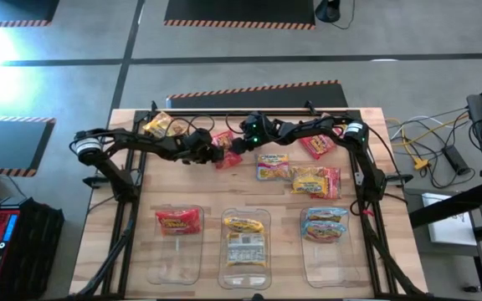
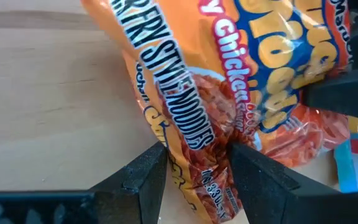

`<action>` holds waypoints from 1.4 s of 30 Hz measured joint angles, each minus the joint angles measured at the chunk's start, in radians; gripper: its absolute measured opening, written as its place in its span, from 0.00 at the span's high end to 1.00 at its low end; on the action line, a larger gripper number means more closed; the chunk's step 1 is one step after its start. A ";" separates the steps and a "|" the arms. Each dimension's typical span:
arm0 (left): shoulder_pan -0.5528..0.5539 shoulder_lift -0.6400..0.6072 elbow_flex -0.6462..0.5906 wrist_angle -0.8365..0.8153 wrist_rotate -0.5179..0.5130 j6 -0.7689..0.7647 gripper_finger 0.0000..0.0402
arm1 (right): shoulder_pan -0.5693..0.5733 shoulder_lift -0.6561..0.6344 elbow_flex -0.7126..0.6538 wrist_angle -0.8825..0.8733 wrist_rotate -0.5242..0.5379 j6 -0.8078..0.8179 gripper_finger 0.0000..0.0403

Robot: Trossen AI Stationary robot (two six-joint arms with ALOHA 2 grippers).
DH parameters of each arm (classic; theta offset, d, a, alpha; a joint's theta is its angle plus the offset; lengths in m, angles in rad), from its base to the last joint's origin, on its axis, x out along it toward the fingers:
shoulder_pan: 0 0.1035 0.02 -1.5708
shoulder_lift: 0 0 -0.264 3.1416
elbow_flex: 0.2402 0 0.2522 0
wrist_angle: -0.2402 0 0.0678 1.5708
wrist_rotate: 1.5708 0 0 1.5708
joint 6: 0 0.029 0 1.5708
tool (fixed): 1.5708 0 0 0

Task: Sort Maruchan noodles
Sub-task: Put the orange noodle pack into the left transparent bin

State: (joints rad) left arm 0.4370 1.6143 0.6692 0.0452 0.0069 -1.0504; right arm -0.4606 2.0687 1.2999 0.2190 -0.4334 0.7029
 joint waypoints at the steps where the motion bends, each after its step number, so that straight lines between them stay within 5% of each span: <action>1: 0.000 -0.013 -0.001 -0.003 0.003 0.012 0.61 | 0.000 -0.002 0.000 0.000 -0.009 -0.001 0.70; 21: 0.000 -0.341 -0.123 0.037 -0.010 0.101 0.61 | -0.023 -0.033 0.000 -0.044 -0.066 -0.079 0.72; 28: 0.000 -0.359 -0.161 0.023 -0.019 0.095 0.61 | -0.024 -0.032 -0.001 -0.035 -0.084 -0.104 0.74; 35: 0.000 -0.386 -0.158 0.053 -0.014 0.187 0.61 | -0.024 -0.035 -0.001 -0.036 -0.279 -0.174 0.75; 42: 0.000 -0.407 -0.108 0.057 0.108 0.328 0.61 | -0.024 -0.057 -0.001 -0.108 -0.465 -0.314 0.75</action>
State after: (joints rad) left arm 0.4374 1.2072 0.5615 0.1020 0.1152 -0.7225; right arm -0.4849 2.0115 1.2991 0.1106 -0.8988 0.3886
